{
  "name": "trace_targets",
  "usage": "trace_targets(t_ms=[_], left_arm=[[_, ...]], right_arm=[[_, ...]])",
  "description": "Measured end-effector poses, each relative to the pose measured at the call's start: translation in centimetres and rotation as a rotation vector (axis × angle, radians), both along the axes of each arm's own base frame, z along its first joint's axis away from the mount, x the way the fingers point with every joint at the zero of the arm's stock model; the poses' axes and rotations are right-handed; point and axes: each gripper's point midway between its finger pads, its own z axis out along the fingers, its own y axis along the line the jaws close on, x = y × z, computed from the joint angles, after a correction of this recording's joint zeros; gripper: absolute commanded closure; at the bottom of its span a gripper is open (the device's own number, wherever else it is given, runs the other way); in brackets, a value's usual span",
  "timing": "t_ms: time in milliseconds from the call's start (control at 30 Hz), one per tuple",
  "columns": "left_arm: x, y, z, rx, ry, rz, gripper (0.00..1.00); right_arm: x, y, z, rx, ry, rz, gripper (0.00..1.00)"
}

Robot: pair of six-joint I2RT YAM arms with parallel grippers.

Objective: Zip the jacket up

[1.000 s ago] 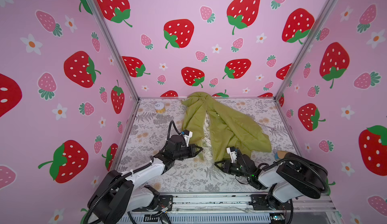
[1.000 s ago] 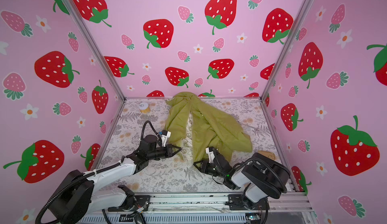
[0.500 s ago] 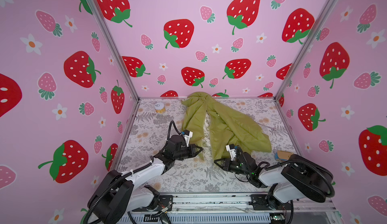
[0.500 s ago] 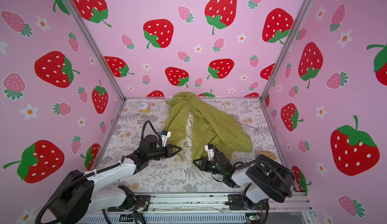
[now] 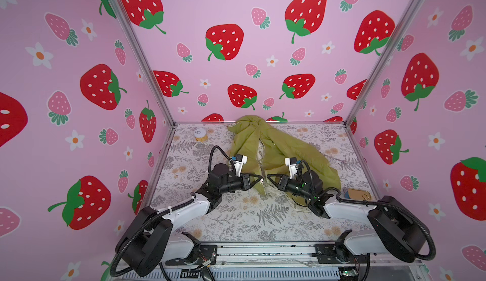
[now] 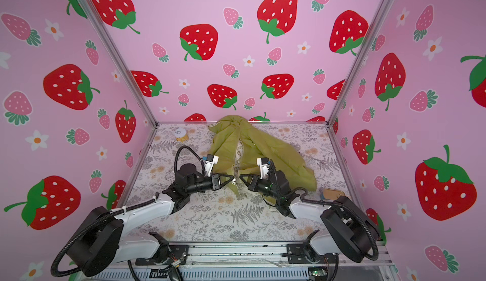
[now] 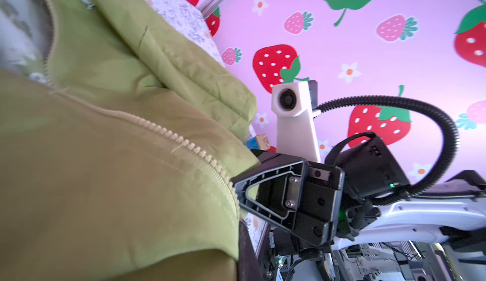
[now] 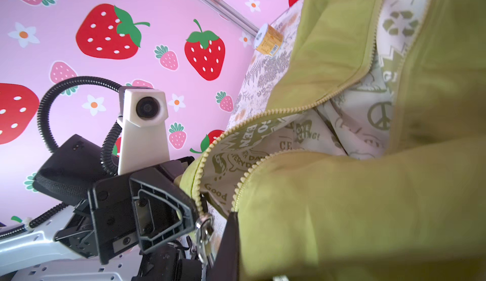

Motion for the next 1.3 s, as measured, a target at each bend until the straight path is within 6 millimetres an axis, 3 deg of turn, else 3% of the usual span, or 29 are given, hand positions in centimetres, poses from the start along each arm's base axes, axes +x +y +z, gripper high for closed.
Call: trace_targets(t_ms=[233,400,633,1300], left_arm=[[1.5,-1.8,4.4,-0.157,-0.048,-0.070,1.00],[1.9,-1.9,5.5,-0.214,-0.045,-0.084,1.00],[1.7,-1.8,6.9,-0.268,-0.046,-0.094,1.00],[1.7,-1.8,7.5,-0.296,-0.032,-0.088,1.00]], right_arm=[[1.7,-0.9,3.3,0.076,-0.071,-0.049,1.00],[2.4,-1.9,5.4,0.133,-0.107,-0.096,1.00],[1.9,-3.1,9.3,0.244,-0.196,-0.129,1.00],[1.4,-1.8,9.9,0.295,-0.197,-0.097,1.00]])
